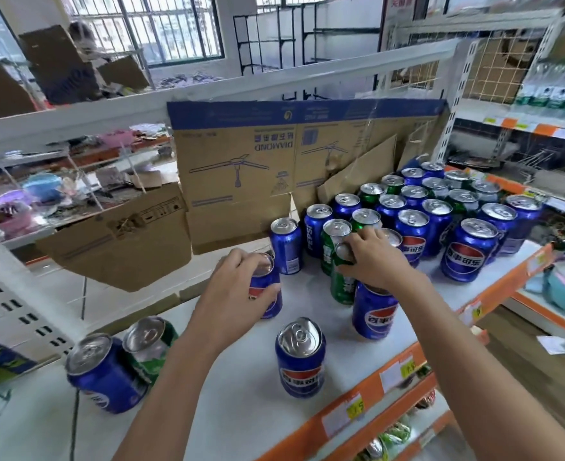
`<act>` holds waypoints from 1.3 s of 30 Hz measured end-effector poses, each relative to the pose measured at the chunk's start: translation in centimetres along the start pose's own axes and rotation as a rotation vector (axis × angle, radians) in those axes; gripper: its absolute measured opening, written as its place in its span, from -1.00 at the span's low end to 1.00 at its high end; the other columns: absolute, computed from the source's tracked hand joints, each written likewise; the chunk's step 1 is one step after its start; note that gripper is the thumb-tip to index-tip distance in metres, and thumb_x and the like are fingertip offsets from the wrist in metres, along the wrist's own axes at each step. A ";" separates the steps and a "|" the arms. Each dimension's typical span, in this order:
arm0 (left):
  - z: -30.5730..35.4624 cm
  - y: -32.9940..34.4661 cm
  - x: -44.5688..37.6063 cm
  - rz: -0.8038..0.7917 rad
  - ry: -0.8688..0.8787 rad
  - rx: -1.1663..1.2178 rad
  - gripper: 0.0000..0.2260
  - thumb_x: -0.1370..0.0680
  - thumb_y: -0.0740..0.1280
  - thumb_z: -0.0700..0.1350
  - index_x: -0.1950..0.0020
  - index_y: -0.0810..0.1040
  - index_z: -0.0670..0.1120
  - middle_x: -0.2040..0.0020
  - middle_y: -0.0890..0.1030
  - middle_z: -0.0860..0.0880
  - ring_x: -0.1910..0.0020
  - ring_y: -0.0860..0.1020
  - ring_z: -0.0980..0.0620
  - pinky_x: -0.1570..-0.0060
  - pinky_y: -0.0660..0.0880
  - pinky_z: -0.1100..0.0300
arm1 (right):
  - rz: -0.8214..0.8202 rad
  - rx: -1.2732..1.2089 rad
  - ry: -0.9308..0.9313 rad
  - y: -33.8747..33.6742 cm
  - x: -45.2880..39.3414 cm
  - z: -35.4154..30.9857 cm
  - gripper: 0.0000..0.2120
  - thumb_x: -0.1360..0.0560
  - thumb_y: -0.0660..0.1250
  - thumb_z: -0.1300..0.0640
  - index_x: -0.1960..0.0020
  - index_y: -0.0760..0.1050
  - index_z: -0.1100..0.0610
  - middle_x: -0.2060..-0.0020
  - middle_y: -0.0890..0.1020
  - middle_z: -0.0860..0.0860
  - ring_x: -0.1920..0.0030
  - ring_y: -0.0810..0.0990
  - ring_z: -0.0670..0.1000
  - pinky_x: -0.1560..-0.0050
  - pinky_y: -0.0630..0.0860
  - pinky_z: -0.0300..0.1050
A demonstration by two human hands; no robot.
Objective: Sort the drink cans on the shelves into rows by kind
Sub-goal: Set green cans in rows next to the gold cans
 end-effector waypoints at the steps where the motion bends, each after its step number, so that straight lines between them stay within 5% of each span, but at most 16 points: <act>1: -0.2 0.0 0.1 -0.008 -0.018 0.003 -0.66 -0.50 0.35 0.06 -0.25 0.44 0.05 -0.16 0.41 0.12 -0.21 0.39 0.11 -0.17 0.44 0.15 | -0.044 0.025 -0.007 0.4 -0.6 -0.3 -0.36 -0.45 0.34 -0.11 -0.37 0.22 0.20 -0.26 0.37 0.15 -0.33 0.30 0.19 -0.19 0.37 0.03; 8: -1.9 -1.0 1.4 0.003 -0.099 -0.005 -0.68 -0.51 0.34 0.04 -0.24 0.46 0.04 -0.16 0.45 0.07 -0.19 0.43 0.08 -0.18 0.45 0.07 | -0.128 0.072 -0.119 0.7 -1.3 -1.2 -0.29 -0.35 0.44 -0.02 -0.35 0.17 0.17 -0.21 0.39 0.16 -0.17 0.45 0.21 -0.02 0.47 0.06; 12: -4.8 -3.0 2.9 0.058 -0.192 -0.151 -0.68 -0.52 0.31 0.07 -0.23 0.47 0.01 -0.16 0.49 0.02 -0.17 0.42 0.02 -0.17 0.39 0.09 | -0.130 -0.038 -0.239 -0.5 -0.1 -3.2 -0.30 -0.34 0.47 -0.03 -0.34 0.21 0.10 -0.23 0.35 0.10 -0.23 0.38 0.16 -0.16 0.46 0.07; 17: -8.6 -4.6 5.3 -0.213 -0.412 -0.528 -0.48 -0.50 0.27 0.23 -0.36 0.30 0.00 -0.24 0.41 -0.09 -0.22 0.43 -0.09 -0.19 0.35 0.06 | -0.044 -0.160 -0.417 -3.8 1.8 -7.6 -0.33 -0.36 0.46 -0.04 -0.34 0.22 0.04 -0.14 0.34 0.02 -0.14 0.36 0.05 -0.17 0.43 -0.01; 20: -9.1 -4.4 6.1 -0.289 -0.449 -0.540 -0.38 -0.44 0.35 0.23 -0.39 0.24 0.03 -0.21 0.46 -0.06 -0.19 0.46 -0.07 -0.10 0.38 0.10 | -0.032 -0.216 -0.533 -5.0 3.3 -10.3 -0.42 -0.35 0.47 0.00 -0.26 0.26 0.00 -0.09 0.36 -0.01 -0.09 0.36 -0.02 -0.11 0.45 -0.12; 29: -8.0 -8.2 11.6 0.237 -0.504 0.022 -0.44 -0.23 0.57 0.10 -0.14 0.42 0.10 -0.01 0.53 0.07 0.03 0.51 0.04 0.11 0.42 0.20 | -0.129 -0.273 -0.815 -5.0 7.2 -18.7 -0.39 -0.36 0.47 0.00 -0.30 0.25 -0.04 -0.18 0.34 -0.04 -0.13 0.34 -0.07 -0.13 0.46 -0.15; 39: -12.1 -14.9 25.3 0.419 -0.791 0.028 -0.37 -0.29 0.55 0.12 -0.28 0.38 0.07 -0.12 0.45 0.16 -0.11 0.48 0.11 -0.01 0.40 0.20 | -0.417 -0.222 -1.166 2.6 12.6 -32.0 -0.39 -0.36 0.45 -0.07 -0.30 0.24 -0.02 -0.22 0.35 -0.04 -0.17 0.34 -0.02 -0.06 0.33 -0.19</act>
Point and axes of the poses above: each hand's wrist, its own x-axis away from the middle knuckle, its own y-axis out of the palm, z = x × y, the point moved 4 cm from there along -x, towards the middle knuckle
